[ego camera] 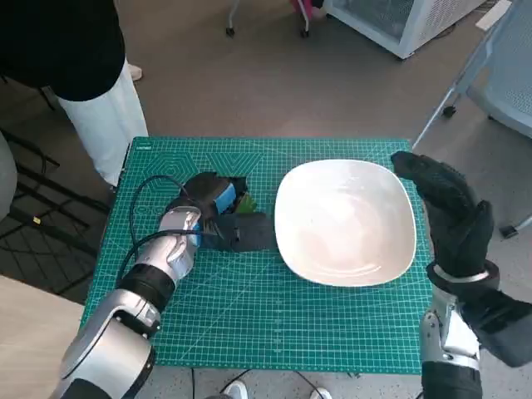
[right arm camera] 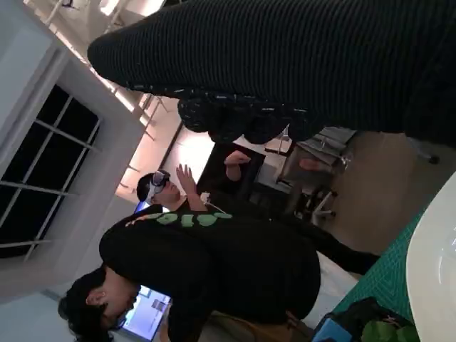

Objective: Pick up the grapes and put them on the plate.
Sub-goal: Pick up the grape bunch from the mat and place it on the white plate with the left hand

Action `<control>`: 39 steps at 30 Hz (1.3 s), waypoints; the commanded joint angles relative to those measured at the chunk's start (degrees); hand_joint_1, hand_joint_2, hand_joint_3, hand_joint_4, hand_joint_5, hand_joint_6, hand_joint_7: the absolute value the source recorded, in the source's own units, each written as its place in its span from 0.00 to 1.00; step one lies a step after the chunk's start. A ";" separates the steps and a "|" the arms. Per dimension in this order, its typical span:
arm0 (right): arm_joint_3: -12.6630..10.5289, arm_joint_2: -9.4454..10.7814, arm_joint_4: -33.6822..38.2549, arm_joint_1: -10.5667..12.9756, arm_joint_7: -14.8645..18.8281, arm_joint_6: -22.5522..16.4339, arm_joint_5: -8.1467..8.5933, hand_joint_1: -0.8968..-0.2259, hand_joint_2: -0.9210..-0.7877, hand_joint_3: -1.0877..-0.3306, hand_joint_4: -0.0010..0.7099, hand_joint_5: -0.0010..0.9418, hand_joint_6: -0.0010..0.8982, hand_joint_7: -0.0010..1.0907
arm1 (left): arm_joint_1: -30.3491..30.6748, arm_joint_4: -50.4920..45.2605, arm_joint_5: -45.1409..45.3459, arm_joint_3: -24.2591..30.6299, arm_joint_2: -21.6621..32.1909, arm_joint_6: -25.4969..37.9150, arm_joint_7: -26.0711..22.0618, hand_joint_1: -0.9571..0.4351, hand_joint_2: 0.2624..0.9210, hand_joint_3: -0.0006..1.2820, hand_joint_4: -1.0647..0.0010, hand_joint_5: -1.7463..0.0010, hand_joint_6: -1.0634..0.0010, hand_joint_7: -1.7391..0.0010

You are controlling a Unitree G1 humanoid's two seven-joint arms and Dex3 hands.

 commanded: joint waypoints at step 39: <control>0.01 0.49 1.68 -0.29 0.19 -0.50 -0.13 0.48 0.00 0.54 0.28 0.00 0.00 0.35 | 7.19 -28.88 2.00 1.93 7.53 9.70 -8.17 0.69 1.00 0.07 0.37 0.30 0.46 0.33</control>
